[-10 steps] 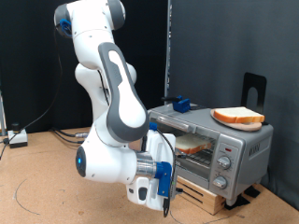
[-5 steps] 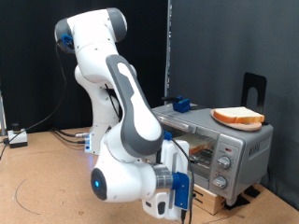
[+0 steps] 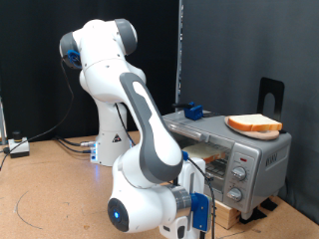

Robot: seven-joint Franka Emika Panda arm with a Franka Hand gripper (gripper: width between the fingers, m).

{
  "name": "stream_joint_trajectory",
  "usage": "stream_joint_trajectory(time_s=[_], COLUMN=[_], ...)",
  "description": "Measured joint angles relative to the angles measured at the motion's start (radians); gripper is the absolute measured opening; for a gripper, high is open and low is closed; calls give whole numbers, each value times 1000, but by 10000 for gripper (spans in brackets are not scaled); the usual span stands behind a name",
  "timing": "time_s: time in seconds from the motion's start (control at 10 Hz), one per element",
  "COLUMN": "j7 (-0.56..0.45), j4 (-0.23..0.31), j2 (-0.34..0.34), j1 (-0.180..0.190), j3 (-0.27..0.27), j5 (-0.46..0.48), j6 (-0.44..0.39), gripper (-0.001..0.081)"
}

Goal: Make a piece of toast with the oven

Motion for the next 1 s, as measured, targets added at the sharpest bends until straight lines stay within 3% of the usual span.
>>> stream_joint_trajectory(time_s=[1.0], j7=[3], j4=[48], j2=[74], j1=[71], j3=[27], j5=[47], j6=[41], gripper=[809])
